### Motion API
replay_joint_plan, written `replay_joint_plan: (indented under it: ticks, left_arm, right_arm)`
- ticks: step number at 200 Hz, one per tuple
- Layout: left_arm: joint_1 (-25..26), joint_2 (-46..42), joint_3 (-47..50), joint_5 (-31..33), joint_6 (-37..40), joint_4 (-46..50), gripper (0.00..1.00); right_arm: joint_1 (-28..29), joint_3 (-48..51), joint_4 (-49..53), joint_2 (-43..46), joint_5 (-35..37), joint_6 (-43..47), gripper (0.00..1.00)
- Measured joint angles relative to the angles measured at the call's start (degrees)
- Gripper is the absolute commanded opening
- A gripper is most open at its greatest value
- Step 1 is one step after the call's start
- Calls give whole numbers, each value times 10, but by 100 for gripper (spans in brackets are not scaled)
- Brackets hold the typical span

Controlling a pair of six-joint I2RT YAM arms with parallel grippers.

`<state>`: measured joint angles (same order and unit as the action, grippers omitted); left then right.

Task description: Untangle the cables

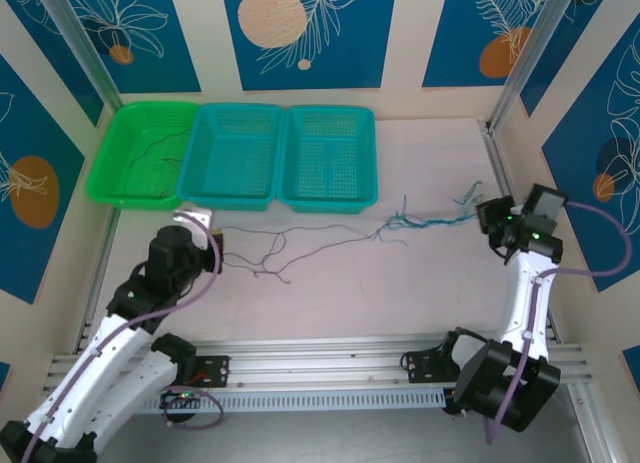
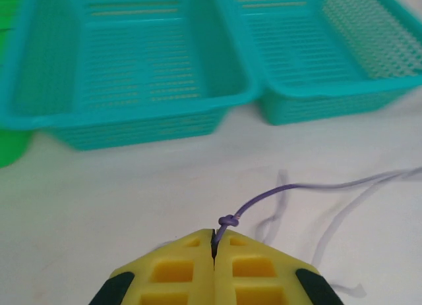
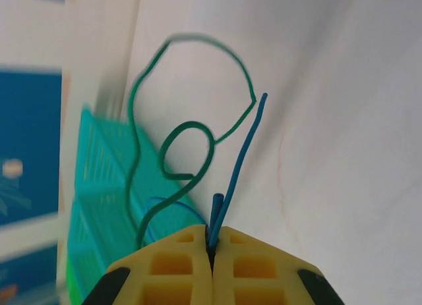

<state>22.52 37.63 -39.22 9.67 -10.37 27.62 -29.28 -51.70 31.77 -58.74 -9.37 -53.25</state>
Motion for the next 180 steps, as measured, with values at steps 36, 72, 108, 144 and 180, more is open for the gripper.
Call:
replay_joint_plan:
  ticks: [36,72,108,144,180]
  left_arm:
    - [-145,71,-80,-47,9,23,0]
    - [-173,97,-77,-183,3,-28,0]
    - [-174,89,-80,-327,-12,-62,0]
    - [-174,112,-274,-390,-23,-67,0]
    - [-174,234,-587,-332,5,-42,0]
  right_arm:
    - [-50,-34,-6,-30,34,6,0]
    - [65,-38,-10,-68,43,45,0]
    - [160,-9,-6,-66,72,54,0]
    - [175,28,17,-66,138,56,0]
    - [174,32,22,-71,161,56,0]
